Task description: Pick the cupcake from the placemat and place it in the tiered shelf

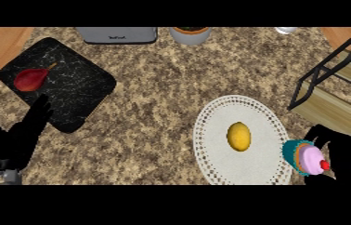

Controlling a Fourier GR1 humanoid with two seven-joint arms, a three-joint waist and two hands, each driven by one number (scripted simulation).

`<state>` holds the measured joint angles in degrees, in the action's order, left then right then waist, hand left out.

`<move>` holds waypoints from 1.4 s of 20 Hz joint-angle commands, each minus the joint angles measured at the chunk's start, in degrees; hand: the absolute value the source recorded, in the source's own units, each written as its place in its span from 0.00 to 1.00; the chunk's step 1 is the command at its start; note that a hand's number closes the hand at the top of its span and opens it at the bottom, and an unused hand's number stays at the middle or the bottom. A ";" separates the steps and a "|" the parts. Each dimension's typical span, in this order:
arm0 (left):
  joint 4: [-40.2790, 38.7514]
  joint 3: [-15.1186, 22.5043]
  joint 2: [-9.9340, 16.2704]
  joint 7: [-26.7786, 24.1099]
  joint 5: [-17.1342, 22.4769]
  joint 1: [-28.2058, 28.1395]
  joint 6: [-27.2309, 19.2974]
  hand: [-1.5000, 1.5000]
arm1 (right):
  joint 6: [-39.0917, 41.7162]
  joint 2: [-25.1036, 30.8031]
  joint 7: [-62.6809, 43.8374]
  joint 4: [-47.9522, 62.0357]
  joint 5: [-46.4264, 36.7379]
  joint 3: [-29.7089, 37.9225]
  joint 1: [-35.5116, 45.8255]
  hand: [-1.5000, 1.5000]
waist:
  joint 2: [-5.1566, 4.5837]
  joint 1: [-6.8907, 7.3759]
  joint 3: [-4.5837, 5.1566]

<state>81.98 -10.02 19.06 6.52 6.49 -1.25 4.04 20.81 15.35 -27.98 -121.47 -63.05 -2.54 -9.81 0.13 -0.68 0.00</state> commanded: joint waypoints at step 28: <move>0.31 -0.35 -1.49 0.15 -1.68 -0.06 -1.25 0.50 | 29.29 5.45 -20.57 -18.77 26.14 39.45 37.67 1.00 | 0.75 -1.49 0.13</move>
<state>81.95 -10.67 17.95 5.74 5.14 -2.68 3.41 41.57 15.09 -43.73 -134.13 -46.61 30.38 21.73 1.04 -2.41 0.17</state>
